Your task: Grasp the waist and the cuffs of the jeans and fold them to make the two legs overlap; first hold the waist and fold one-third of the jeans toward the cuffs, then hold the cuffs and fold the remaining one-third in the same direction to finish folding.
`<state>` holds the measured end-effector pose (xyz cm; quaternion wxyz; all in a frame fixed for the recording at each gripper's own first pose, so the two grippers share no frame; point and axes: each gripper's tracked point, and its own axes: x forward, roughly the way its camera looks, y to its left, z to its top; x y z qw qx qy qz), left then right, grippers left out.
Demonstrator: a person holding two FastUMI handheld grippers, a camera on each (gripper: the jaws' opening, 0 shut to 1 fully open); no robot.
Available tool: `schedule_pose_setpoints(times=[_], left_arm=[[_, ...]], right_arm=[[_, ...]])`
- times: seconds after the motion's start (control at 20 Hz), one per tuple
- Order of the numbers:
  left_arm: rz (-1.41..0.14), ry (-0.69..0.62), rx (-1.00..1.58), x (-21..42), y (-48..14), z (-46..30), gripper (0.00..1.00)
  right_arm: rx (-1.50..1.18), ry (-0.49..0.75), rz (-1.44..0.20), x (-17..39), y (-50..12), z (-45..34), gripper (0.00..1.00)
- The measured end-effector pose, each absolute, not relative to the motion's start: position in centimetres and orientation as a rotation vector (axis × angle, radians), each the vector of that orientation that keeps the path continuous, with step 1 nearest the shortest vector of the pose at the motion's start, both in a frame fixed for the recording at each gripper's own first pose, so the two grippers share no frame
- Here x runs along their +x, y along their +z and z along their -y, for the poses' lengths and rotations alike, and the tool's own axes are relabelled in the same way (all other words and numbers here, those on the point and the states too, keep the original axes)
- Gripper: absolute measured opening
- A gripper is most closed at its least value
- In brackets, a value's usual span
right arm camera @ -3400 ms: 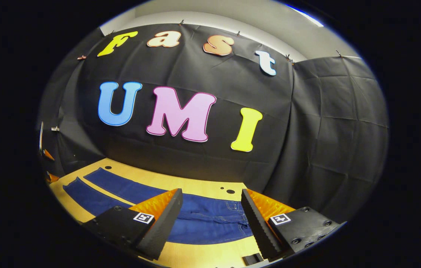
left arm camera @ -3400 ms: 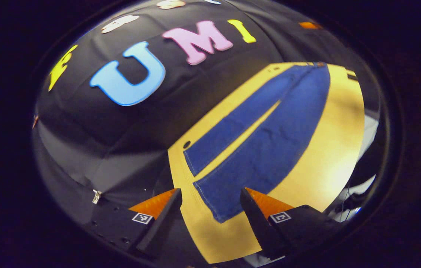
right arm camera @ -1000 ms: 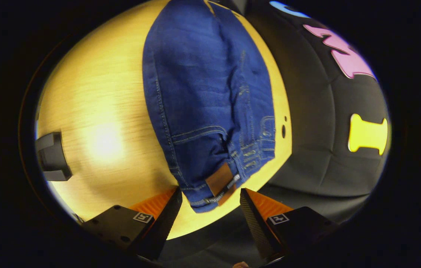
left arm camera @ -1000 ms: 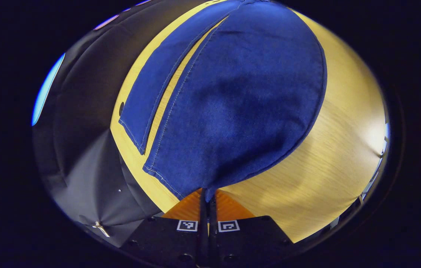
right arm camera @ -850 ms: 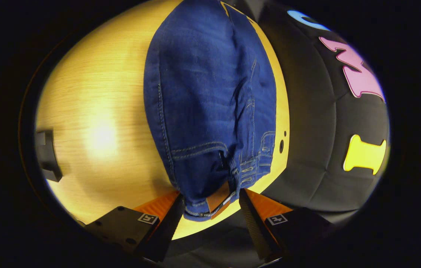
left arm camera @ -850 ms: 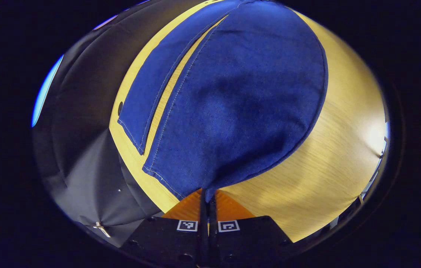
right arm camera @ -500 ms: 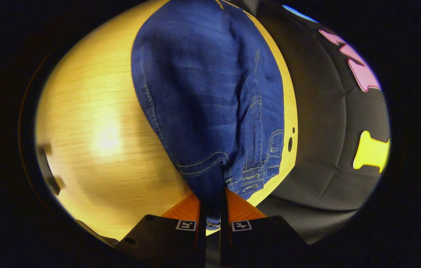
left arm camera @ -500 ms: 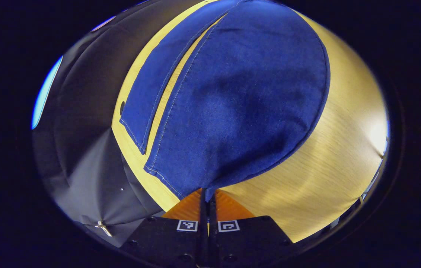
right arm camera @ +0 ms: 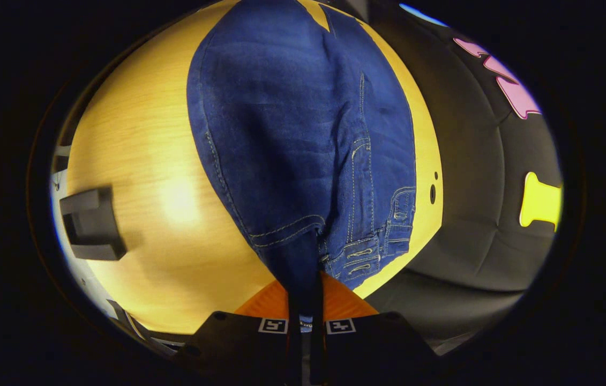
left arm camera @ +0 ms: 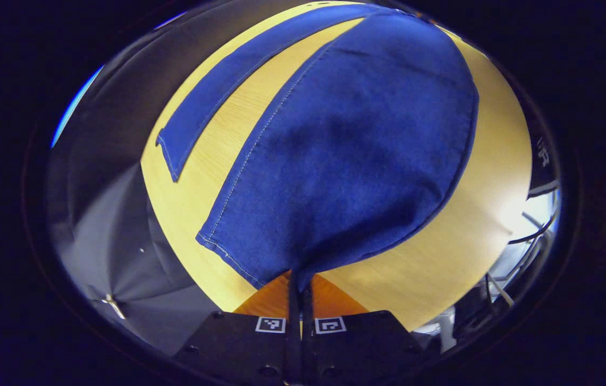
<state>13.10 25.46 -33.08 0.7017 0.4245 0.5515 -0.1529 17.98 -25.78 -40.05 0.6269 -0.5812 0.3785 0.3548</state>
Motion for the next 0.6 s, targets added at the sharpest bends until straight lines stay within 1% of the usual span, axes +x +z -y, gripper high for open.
schedule_pose_setpoints(times=[0.15, 0.25, 0.4, 0.55, 0.6], left_arm=[[-1.244, -0.356, 0.863, 14.0, -30.9, -24.9, 0.06], [-1.255, -0.315, 0.693, 16.3, -28.9, -24.9, 0.06], [-1.2, -0.194, 0.497, 22.6, -24.3, -25.0, 0.06], [-1.143, -0.116, 0.419, 28.7, -20.8, -23.1, 0.06], [-1.118, -0.095, 0.388, 31.4, -20.7, -22.9, 0.06]], right_arm=[[-1.298, 0.775, -0.843, 19.9, -37.1, 25.5, 0.11], [-1.245, 0.703, -0.814, 22.7, -34.5, 24.8, 0.11], [-1.095, 0.588, -0.791, 27.5, -31.2, 23.8, 0.11], [-0.949, 0.48, -0.777, 33.5, -28.7, 22.5, 0.11], [-0.903, 0.443, -0.777, 35.2, -28.2, 22.2, 0.11]])
